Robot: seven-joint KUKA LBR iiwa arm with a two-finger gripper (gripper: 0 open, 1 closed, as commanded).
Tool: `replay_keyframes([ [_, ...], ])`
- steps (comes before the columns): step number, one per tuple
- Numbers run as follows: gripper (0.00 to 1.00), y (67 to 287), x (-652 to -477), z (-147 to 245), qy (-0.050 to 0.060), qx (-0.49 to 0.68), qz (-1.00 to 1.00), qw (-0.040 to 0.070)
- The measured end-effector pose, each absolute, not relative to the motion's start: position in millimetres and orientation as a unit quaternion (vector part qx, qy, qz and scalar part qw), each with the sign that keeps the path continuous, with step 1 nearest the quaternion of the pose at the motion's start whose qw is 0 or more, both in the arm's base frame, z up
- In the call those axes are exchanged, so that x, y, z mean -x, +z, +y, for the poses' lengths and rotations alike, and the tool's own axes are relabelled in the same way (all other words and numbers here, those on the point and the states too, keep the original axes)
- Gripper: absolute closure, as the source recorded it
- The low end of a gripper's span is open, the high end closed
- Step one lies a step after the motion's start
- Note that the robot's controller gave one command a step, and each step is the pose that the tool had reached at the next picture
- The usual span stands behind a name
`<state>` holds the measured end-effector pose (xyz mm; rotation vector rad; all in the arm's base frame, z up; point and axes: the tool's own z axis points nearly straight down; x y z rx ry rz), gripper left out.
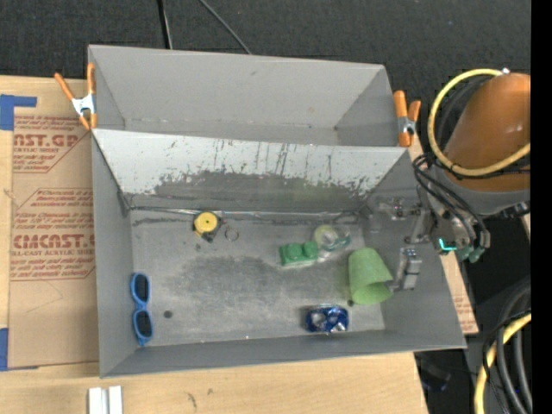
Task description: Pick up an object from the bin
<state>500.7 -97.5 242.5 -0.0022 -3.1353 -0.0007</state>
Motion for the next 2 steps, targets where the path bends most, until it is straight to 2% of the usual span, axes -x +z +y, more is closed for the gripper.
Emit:
replay_keyframes([
  [1, 0.0, 155, -511.9, -5, -0.002, -0.015, -1.0, 0.003],
  [2, 0.0, 157, -571.6, -62, 0.001, -0.086, -0.996, -0.002],
])
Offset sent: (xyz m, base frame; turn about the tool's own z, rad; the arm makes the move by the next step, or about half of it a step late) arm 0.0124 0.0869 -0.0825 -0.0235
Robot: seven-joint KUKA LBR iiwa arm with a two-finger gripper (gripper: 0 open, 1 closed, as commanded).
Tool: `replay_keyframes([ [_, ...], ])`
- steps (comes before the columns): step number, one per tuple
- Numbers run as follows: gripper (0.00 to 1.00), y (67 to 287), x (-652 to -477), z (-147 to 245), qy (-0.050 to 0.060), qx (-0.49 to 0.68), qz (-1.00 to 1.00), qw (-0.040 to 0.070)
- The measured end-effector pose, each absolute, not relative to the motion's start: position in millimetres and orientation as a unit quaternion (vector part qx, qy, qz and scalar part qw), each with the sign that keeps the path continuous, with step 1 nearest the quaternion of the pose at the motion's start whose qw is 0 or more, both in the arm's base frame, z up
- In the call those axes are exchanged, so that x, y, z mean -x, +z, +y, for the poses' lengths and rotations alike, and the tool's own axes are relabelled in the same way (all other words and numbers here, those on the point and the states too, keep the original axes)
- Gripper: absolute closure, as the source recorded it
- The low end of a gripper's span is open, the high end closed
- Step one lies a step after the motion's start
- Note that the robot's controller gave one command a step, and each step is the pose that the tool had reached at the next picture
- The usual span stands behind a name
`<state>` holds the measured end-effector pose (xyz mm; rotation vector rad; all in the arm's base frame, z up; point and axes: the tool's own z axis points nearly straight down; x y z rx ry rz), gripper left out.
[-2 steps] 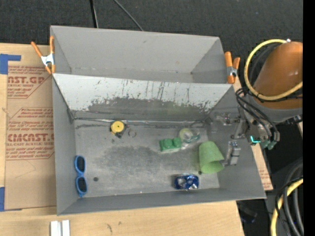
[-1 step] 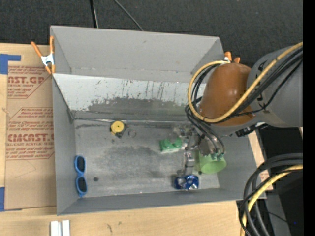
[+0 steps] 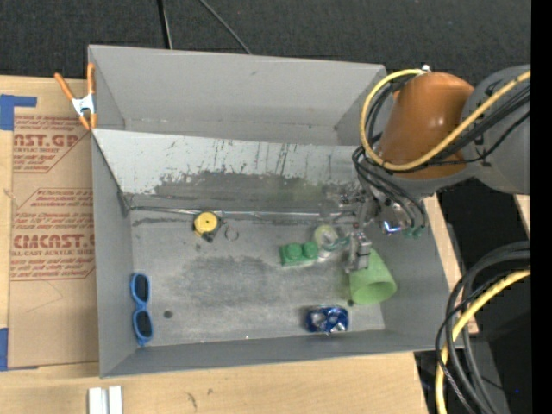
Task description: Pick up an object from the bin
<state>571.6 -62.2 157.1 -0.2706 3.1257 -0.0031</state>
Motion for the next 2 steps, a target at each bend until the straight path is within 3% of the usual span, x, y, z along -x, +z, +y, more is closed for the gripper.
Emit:
replay_keyframes([
  [1, 0.0, 155, -578.8, -34, 0.0, 0.122, 0.993, 0.002],
  [2, 0.0, 65, -579.0, -27, 0.001, 0.116, 0.993, -0.002],
])
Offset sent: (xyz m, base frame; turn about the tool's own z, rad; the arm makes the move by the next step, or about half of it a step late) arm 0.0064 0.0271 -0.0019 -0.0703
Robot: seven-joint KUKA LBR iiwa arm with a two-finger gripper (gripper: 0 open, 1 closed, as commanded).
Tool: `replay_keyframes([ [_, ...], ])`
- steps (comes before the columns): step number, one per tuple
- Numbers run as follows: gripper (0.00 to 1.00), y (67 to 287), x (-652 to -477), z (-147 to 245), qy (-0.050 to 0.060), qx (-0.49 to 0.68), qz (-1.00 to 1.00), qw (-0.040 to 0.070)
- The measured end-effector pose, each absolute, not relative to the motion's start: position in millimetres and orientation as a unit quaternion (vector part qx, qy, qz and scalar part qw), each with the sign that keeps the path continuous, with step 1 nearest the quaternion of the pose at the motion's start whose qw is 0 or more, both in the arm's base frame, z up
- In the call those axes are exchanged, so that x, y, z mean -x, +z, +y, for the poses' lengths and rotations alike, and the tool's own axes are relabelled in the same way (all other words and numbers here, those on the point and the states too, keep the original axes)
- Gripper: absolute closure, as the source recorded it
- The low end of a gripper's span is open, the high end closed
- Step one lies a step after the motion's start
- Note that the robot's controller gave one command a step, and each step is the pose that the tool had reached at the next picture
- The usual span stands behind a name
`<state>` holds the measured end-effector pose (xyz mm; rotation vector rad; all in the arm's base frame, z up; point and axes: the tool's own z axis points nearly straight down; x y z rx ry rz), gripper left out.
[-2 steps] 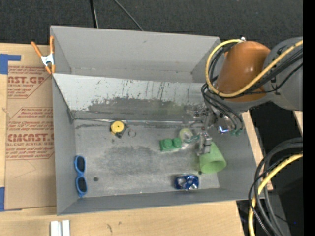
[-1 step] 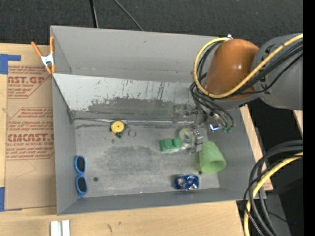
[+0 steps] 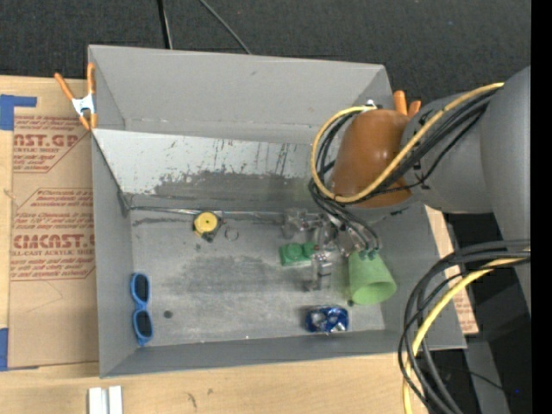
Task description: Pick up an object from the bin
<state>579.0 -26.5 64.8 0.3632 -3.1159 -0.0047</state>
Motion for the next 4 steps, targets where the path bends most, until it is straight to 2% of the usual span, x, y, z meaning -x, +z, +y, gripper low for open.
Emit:
replay_keyframes([
  [1, 0.0, 65, -579.5, -26, -0.001, -0.116, -0.993, -0.001],
  [2, 1.0, 67, -580.4, -26, 0.0, -0.116, -0.993, -0.001],
  [3, 1.0, 106, -581.7, -25, 0.0, -0.116, -0.993, -0.003],
  [4, 1.0, 158, -583.6, -24, 0.001, -0.116, -0.993, -0.004],
])
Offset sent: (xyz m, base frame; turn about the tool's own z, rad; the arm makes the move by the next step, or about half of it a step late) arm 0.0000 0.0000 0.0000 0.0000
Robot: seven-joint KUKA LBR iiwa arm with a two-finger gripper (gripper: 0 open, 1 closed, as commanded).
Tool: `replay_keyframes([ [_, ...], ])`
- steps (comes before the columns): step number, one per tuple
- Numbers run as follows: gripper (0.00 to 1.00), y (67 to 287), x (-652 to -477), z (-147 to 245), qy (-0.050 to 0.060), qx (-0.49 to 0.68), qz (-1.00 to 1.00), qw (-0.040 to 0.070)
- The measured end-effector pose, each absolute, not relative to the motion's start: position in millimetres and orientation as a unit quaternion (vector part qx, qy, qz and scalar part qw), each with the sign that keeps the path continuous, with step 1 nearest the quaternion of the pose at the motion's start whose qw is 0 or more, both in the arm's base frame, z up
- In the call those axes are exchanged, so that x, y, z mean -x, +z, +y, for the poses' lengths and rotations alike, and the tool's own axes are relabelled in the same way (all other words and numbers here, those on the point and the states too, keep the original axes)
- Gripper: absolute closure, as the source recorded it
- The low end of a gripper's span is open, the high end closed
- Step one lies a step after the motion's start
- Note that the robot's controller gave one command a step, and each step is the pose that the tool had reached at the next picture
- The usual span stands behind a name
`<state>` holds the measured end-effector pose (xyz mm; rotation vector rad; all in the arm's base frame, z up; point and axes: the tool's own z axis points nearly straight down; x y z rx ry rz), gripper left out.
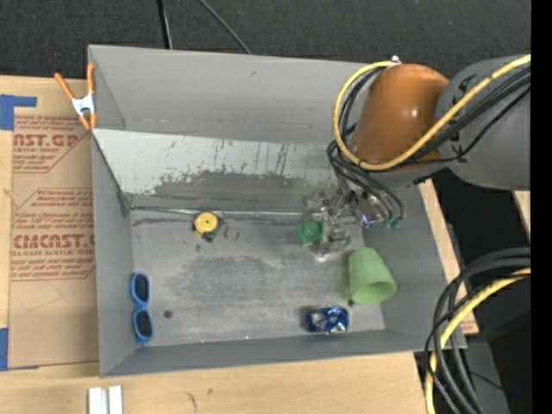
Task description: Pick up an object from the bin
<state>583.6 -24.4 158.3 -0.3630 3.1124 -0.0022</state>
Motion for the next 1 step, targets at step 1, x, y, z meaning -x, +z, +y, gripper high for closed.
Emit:
replay_keyframes([
  [1, 1.0, 200.7, -585.5, -23.6, -0.001, 0.116, 0.993, 0.004],
])
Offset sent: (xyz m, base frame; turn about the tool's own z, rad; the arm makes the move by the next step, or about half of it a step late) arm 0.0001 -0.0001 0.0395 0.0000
